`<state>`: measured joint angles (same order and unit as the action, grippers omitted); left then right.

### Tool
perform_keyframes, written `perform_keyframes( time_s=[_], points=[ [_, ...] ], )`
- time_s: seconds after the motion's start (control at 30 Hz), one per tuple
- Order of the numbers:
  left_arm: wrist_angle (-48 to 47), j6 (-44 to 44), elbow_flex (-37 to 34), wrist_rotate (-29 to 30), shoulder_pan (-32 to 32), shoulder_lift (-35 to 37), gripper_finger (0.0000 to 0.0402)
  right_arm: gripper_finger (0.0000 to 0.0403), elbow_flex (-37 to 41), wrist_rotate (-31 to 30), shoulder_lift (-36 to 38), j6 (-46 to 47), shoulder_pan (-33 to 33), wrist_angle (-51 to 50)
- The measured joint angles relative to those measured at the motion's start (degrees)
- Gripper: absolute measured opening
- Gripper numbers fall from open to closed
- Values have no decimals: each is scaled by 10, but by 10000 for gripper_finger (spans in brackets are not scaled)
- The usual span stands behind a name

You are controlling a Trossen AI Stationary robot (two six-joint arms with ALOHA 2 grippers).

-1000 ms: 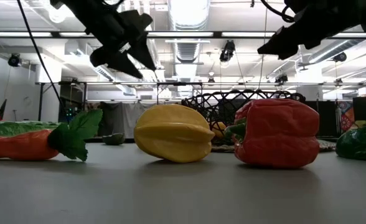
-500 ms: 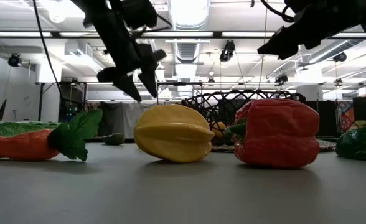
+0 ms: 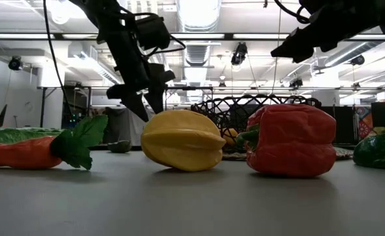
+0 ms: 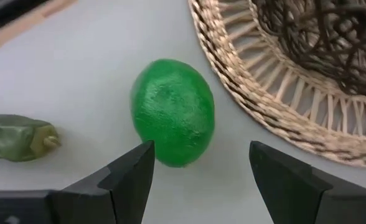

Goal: Build produce basket
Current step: Put the green lime into the basket

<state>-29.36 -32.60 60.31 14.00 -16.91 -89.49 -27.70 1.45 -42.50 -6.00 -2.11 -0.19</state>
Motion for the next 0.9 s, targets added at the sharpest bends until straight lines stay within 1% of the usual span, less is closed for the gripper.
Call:
perform_keyframes(
  time_s=[0.1, 0.17, 0.3, 0.43, 0.5, 0.57, 0.77, 0.9],
  points=[
    [1, 9, 0, -5, 0, 0, 246, 201, 0, 0, 0, 0, 0, 0],
    [3, 17, 0, -4, 0, 0, 253, 201, 0, 0, 0, 0, 0, 0],
    [8, 21, 0, 14, -1, 0, 289, 201, 1, 0, 0, 0, 0, 0],
    [12, 21, -6, 16, -7, 0, 329, 201, 1, 0, 0, 0, 0, 0],
    [34, 21, -16, 17, -9, 0, 341, 201, 1, 0, 0, 0, 0, 0],
    [63, 22, -26, 20, -10, -3, 344, 201, 1, 0, 0, 0, 0, 0],
    [109, 53, -26, 30, -17, -36, 345, 201, 1, 0, 0, 5, 0, 0],
    [120, 61, -23, 30, -25, -61, 345, 201, 2, -1, 0, 5, 0, 0]
  ],
)
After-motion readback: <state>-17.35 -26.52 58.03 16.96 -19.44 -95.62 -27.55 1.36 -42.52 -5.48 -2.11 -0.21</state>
